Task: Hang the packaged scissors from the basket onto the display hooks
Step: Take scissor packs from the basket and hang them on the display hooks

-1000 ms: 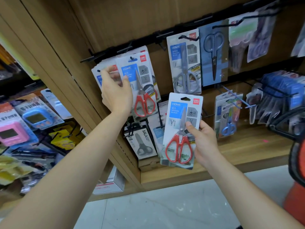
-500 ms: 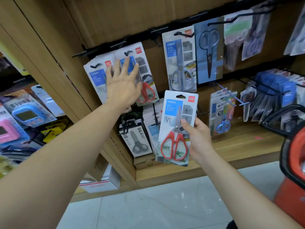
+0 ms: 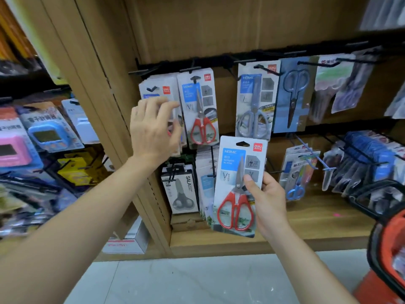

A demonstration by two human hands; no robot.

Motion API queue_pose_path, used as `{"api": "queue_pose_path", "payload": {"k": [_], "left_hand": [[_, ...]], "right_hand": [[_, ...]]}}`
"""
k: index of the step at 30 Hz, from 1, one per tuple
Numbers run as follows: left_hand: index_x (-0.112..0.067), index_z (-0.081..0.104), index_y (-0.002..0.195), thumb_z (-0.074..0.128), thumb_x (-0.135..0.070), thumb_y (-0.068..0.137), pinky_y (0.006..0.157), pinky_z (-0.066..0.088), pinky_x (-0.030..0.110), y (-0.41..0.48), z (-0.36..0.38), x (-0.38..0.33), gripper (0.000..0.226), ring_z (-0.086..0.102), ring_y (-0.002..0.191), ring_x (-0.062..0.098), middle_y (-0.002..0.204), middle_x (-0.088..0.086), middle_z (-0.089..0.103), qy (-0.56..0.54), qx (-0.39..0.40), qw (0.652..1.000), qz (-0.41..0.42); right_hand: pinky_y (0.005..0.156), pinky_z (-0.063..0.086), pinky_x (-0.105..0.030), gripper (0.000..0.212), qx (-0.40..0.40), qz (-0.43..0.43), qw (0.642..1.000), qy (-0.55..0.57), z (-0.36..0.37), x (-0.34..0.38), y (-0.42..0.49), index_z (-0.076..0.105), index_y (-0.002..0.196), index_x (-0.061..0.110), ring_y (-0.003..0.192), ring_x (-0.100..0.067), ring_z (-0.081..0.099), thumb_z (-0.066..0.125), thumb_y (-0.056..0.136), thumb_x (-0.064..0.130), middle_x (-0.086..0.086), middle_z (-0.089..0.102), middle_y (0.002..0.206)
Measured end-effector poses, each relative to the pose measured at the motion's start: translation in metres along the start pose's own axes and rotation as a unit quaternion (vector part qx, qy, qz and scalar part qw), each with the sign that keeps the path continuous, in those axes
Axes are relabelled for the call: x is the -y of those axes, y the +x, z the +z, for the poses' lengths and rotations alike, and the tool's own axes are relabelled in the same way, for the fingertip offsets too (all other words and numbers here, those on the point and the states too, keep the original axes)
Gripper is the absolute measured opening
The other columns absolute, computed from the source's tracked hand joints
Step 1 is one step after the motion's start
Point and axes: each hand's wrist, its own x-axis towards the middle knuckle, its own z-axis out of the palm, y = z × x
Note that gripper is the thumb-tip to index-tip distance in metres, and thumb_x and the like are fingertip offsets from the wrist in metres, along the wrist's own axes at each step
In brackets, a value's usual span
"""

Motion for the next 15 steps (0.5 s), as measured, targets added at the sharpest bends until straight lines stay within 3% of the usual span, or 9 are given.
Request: {"api": "queue_pose_path", "payload": {"k": [2,5,7,9,12,15], "left_hand": [[-0.004,0.063,0.128,0.066,-0.017,0.089,0.097,0.049,0.04,0.004,-0.01,0.006,0.042,0.055,0.116,0.031,0.125,0.018,0.061,-0.039,-0.029,0.996,-0.073],[-0.007,0.045,0.15,0.067,-0.018,0.094,0.115,0.042,0.033,0.014,-0.017,0.012,0.061,0.048,0.136,0.02,0.147,0.01,0.051,-0.16,0.068,0.961,-0.213],[-0.012,0.041,0.154,0.068,-0.014,0.096,0.114,0.044,0.03,0.015,-0.015,0.013,0.064,0.051,0.133,0.012,0.15,-0.003,0.049,-0.218,0.121,0.935,-0.252],[-0.017,0.045,0.153,0.069,-0.012,0.096,0.109,0.051,0.034,0.014,-0.013,0.017,0.062,0.057,0.124,0.007,0.146,-0.016,0.048,-0.249,0.122,0.924,-0.264],[-0.024,0.049,0.149,0.069,-0.011,0.093,0.098,0.057,0.04,0.01,-0.011,0.024,0.061,0.063,0.108,0.003,0.144,-0.016,0.056,-0.274,0.124,0.912,-0.278],[-0.026,0.05,0.148,0.067,-0.007,0.092,0.089,0.06,0.036,0.009,-0.011,0.026,0.061,0.064,0.099,0.003,0.143,-0.016,0.057,-0.305,0.124,0.9,-0.287]], "right_hand": [[0.081,0.064,-0.049,0.019,0.013,-0.012,1.0,-0.006,0.007,0.005,-0.002,0.068,0.114,0.036,0.097,-0.012,0.077,0.067,0.097,0.027,0.012,0.078,0.108],[0.086,0.063,-0.051,0.018,0.028,-0.038,0.999,-0.017,0.023,0.021,0.0,0.07,0.114,0.034,0.099,-0.013,0.076,0.066,0.098,0.025,0.011,0.079,0.108],[0.088,0.062,-0.052,0.018,0.037,-0.068,0.997,-0.029,0.036,0.036,0.008,0.071,0.116,0.028,0.1,-0.016,0.076,0.065,0.1,0.022,0.006,0.079,0.109],[0.089,0.062,-0.05,0.017,0.041,-0.098,0.993,-0.045,0.05,0.055,0.02,0.072,0.115,0.025,0.1,-0.017,0.076,0.065,0.101,0.018,0.005,0.079,0.107],[0.09,0.062,-0.047,0.016,0.068,-0.142,0.986,-0.062,0.071,0.083,0.041,0.073,0.112,0.023,0.1,-0.017,0.076,0.065,0.101,0.014,0.003,0.079,0.107],[0.09,0.062,-0.047,0.015,0.071,-0.156,0.981,-0.091,0.089,0.1,0.059,0.072,0.111,0.023,0.101,-0.016,0.075,0.065,0.101,0.014,0.003,0.079,0.109]]}}
